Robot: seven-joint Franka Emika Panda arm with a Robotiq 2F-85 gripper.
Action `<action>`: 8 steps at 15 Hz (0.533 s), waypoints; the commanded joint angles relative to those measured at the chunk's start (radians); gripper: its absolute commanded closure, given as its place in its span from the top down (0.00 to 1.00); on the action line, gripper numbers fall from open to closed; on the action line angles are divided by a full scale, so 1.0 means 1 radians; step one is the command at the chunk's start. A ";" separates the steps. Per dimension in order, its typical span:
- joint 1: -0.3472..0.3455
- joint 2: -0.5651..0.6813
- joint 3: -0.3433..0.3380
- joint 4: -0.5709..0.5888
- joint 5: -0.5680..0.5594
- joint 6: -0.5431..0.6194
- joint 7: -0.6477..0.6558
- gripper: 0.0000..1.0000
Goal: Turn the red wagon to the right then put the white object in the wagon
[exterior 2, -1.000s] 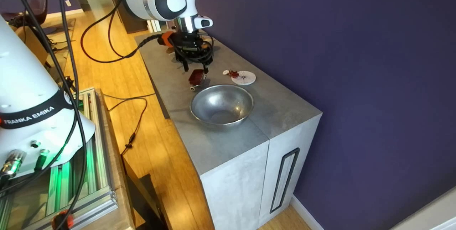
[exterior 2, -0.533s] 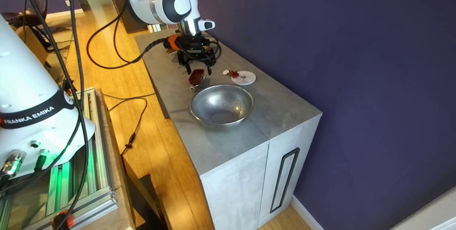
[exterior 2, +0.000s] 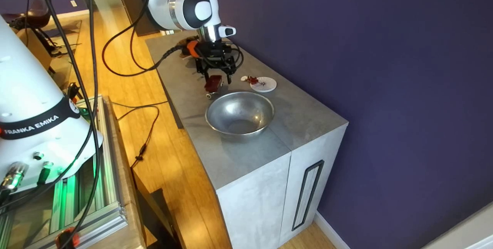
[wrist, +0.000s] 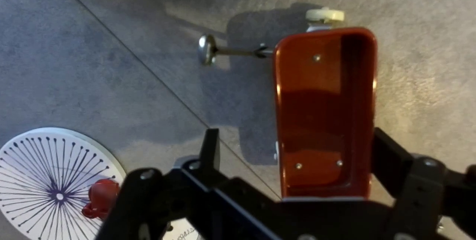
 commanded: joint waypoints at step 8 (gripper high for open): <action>0.008 -0.026 -0.007 0.018 0.007 -0.064 0.038 0.30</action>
